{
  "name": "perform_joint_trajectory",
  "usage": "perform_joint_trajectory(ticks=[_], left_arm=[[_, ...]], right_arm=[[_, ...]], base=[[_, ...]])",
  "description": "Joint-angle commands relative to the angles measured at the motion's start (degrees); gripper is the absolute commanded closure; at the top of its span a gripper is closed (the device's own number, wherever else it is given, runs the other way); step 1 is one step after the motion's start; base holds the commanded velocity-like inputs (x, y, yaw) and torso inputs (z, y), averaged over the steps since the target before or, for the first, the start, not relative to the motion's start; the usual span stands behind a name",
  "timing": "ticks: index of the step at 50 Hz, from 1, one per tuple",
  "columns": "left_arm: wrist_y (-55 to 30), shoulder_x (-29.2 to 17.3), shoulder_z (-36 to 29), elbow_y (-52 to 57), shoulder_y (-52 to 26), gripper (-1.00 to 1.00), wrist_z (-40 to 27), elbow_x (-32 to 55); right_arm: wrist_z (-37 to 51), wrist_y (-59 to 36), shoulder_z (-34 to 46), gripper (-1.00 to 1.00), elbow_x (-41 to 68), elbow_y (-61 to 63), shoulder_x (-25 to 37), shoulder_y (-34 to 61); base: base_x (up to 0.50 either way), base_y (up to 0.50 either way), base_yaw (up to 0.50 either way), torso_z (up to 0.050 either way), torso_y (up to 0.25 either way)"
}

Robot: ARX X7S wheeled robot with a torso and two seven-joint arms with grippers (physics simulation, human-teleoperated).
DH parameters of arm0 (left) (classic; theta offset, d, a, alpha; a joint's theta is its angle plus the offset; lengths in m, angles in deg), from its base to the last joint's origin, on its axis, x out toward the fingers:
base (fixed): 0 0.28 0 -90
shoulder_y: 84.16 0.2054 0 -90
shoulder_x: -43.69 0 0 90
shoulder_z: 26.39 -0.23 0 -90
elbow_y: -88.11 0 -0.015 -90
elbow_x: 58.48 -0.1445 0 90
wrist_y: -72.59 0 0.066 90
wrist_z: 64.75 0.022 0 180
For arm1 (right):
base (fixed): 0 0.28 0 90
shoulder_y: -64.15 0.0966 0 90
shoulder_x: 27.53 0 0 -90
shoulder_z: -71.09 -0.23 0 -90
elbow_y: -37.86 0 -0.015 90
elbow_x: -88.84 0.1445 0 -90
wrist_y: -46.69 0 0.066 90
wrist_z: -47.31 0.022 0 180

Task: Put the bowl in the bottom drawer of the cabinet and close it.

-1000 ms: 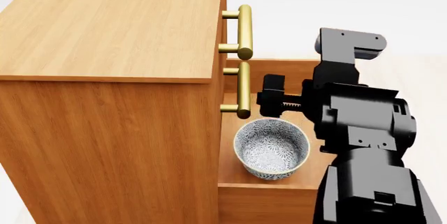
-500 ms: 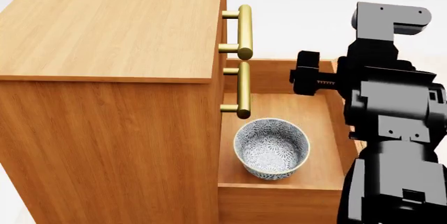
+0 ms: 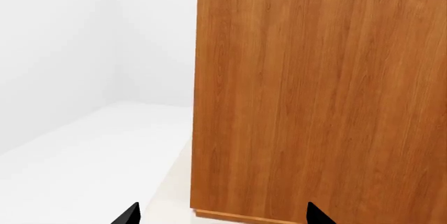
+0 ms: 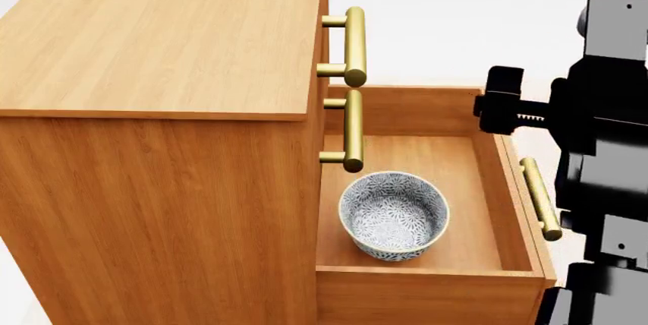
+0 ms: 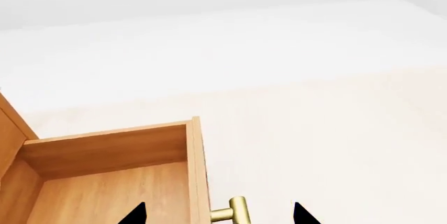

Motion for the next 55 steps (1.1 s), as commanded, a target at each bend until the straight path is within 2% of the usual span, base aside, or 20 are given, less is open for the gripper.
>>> perform_joint_trajectory(ticks=[1,17,30,55], left_arm=[[0.06,-0.11,-0.06,0.00,-0.06,-1.00,0.04,0.12],[-0.12,-0.26,-0.29,0.37,0.01,-1.00,-0.08,-0.05],[-0.25,-0.35,-0.32,0.46,-0.03,-1.00,-0.29,-0.23],[0.24,-0.28,-0.30,0.20,-0.12,-1.00,-0.52,-0.05]], right_arm=[[0.13,-4.84,-2.43,-1.00,0.27,12.06,2.43,-5.49],[0.68,-9.40,-9.49,-1.00,0.67,28.73,6.26,-15.12],[0.03,-10.37,-12.66,-1.00,0.82,36.48,7.58,-22.91],[-0.68,-7.34,-16.78,-1.00,1.14,40.14,7.76,-34.15]], base=[[0.00,0.00,0.00,0.000,0.000],[0.00,0.00,0.00,0.000,0.000],[0.00,0.00,0.00,0.000,0.000],[0.00,0.00,0.00,0.000,0.000]])
